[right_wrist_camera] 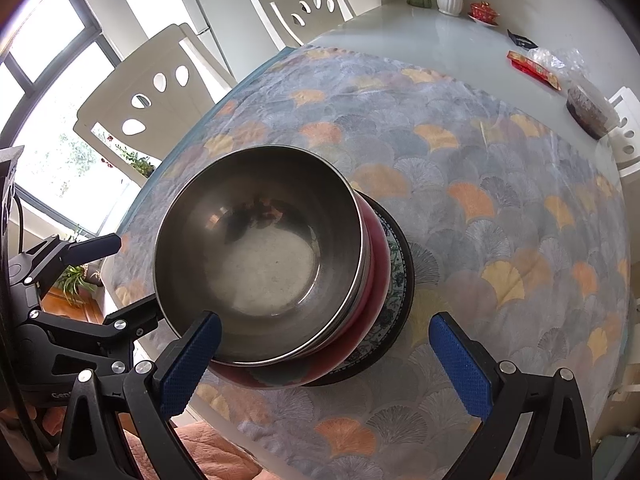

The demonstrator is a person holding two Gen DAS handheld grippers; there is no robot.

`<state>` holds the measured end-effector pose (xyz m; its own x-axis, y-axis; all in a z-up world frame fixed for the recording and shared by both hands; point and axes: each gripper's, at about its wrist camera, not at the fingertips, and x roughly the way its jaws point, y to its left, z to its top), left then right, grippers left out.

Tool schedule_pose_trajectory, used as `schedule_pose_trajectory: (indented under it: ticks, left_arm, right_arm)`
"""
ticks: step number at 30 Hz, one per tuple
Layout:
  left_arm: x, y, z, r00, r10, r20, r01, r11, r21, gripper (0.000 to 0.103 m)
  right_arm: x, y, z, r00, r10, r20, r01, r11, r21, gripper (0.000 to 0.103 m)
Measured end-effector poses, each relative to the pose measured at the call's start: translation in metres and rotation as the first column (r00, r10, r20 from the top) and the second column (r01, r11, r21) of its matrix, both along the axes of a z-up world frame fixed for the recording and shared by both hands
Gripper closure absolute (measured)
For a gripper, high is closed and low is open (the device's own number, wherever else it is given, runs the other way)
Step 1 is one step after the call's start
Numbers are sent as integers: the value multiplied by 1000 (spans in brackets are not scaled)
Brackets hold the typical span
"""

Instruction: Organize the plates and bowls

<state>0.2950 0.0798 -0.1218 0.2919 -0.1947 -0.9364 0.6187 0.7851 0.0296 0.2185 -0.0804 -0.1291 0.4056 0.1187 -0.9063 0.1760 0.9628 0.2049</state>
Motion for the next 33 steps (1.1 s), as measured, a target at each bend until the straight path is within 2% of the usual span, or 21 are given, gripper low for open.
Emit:
schedule_pose_trajectory:
  ticks: [33]
  left_arm:
    - [4,0,-1,1000,0,-8,0,1000,-4,13]
  right_arm:
    - [6,1,-3,1000,16,-14,-16,1000,-5,0]
